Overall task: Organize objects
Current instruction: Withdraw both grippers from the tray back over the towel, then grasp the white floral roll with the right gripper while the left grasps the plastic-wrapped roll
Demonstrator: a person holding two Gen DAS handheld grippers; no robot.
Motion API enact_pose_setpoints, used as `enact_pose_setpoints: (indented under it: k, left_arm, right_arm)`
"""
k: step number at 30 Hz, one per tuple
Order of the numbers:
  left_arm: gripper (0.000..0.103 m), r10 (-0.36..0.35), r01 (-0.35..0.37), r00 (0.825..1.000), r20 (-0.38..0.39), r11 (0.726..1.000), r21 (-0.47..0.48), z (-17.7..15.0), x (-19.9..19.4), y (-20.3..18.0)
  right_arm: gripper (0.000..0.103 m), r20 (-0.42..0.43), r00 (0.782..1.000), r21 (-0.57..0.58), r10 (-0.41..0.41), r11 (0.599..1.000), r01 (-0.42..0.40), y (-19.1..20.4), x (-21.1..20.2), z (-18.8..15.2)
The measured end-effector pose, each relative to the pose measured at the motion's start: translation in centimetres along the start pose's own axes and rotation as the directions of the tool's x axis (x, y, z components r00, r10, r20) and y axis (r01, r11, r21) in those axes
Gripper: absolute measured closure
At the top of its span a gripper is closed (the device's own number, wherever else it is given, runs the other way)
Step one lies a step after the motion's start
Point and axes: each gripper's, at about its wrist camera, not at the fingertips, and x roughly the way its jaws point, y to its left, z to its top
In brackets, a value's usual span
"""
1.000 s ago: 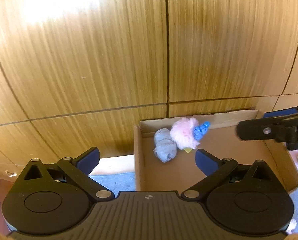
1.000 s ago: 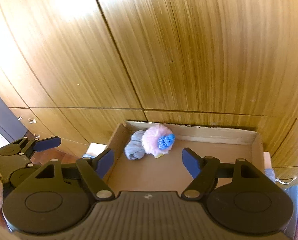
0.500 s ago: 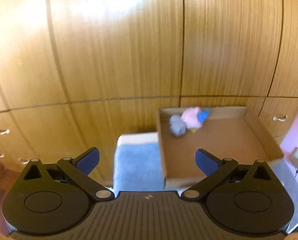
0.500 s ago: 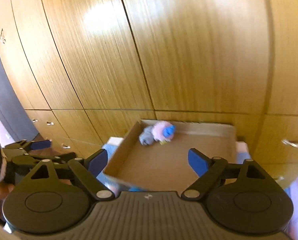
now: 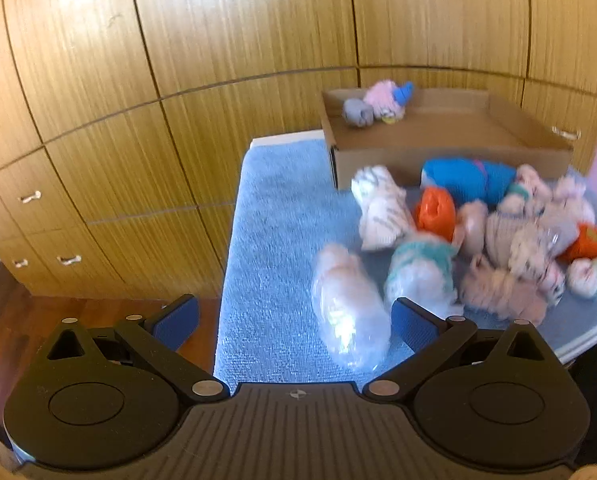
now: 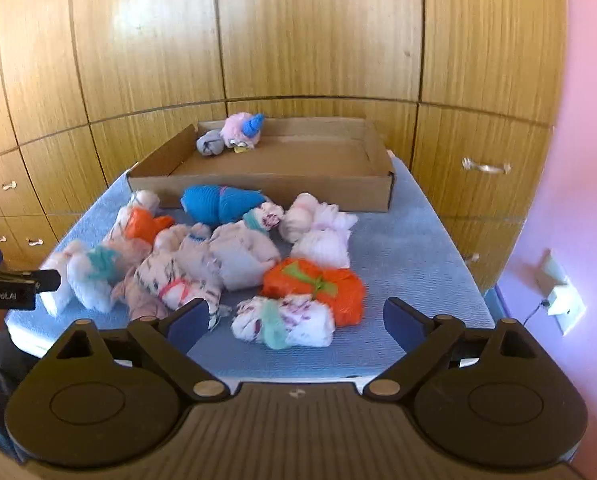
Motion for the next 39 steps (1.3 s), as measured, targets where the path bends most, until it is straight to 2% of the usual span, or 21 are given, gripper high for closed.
enact_pose_setpoints:
  k: [7, 12, 18, 21, 28, 34, 39]
  left_arm:
    - [0.0, -0.028, 0.028, 1.0, 0.014, 0.999, 0.041, 0.0, 1.1, -0.6]
    - [0.0, -0.02, 0.019, 1.0, 0.019, 0.998, 0.062, -0.1, 2.3, -0.6]
    - [0.001, -0.032, 0.03, 0.999, 0.036, 0.998, 0.056, -0.5, 2.6, -0.1]
    - [0.001, -0.046, 0.044, 0.998, 0.036, 0.998, 0.049, -0.8, 2.6, 0.3]
    - [0.001, -0.023, 0.022, 1.0, 0.017, 0.997, 0.077, -1.4, 2.9, 0.6]
    - [0.009, -0.051, 0.049, 0.998, 0.02, 0.993, 0.105, -1.1, 3.1, 0.2]
    - [0.022, -0.104, 0.102, 0.995, 0.012, 0.99, 0.101, -0.3, 3.7, 0.5]
  right_arm:
    - [0.012, 0.021, 0.998, -0.037, -0.057, 0.998, 0.058, 1.2, 0.9, -1.3]
    - [0.016, 0.037, 0.994, -0.047, -0.098, 0.994, 0.1, 1.8, 1.8, -2.1]
    - [0.021, 0.069, 0.99, -0.066, -0.122, 0.99, 0.127, 2.8, 1.9, -2.7]
    - [0.025, 0.059, 0.99, -0.072, -0.131, 0.988, 0.135, 3.1, 2.4, -2.7]
    - [0.03, 0.056, 0.987, -0.058, -0.152, 0.986, 0.155, 2.9, 2.9, -3.1]
    - [0.037, 0.068, 0.987, -0.064, -0.147, 0.986, 0.151, 2.7, 2.6, -3.1]
    - [0.041, 0.067, 0.989, -0.065, -0.134, 0.988, 0.138, 2.6, 2.5, -3.1]
